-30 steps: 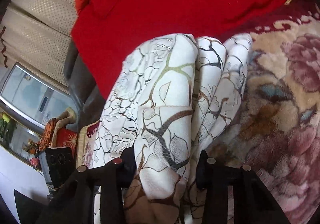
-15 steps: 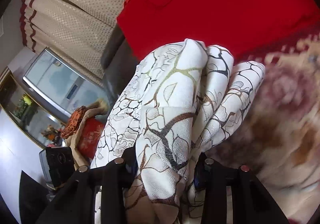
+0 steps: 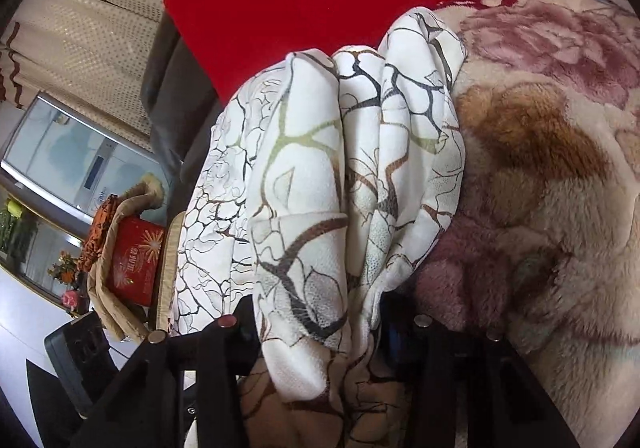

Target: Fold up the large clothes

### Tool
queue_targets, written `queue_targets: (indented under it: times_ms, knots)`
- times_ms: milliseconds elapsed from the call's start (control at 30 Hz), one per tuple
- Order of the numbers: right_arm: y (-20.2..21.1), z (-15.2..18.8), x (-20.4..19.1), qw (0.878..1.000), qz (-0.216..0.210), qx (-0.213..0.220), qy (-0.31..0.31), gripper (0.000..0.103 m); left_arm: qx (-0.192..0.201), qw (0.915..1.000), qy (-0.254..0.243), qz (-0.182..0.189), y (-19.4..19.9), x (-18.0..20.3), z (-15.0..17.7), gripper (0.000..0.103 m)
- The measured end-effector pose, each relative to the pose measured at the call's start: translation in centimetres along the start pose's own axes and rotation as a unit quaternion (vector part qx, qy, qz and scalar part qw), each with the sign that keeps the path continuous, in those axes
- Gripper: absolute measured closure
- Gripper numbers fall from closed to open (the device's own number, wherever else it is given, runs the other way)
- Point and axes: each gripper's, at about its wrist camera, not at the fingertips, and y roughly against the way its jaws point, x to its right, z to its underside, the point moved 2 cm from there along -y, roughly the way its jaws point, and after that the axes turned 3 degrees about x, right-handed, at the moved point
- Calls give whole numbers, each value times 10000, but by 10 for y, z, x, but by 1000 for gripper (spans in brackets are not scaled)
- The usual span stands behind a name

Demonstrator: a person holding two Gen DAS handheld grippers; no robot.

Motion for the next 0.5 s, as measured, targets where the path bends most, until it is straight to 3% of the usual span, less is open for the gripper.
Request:
queue_targets:
  times_ms: [133,233,433,467,500]
  knots:
    - [24,-3,-8,9999,91,-86,-107,30,101,9995,306,11,22,-21,13,7]
    - [62,-4,-9,9996,-149,65,-237,30,227,9991,335,-125,47,-22,16,8]
    - [142,0,-45,9972,-97,684,295,30,475,9980,280,-319,110,-14,36,8]
    - [149,3,-53,9966,-102,692,428,32,555,9975,236,-376,121,-11,42,8]
    - [153,6,-65,9959,-124,679,582,42,596,9970,215,-444,127,-11,45,8]
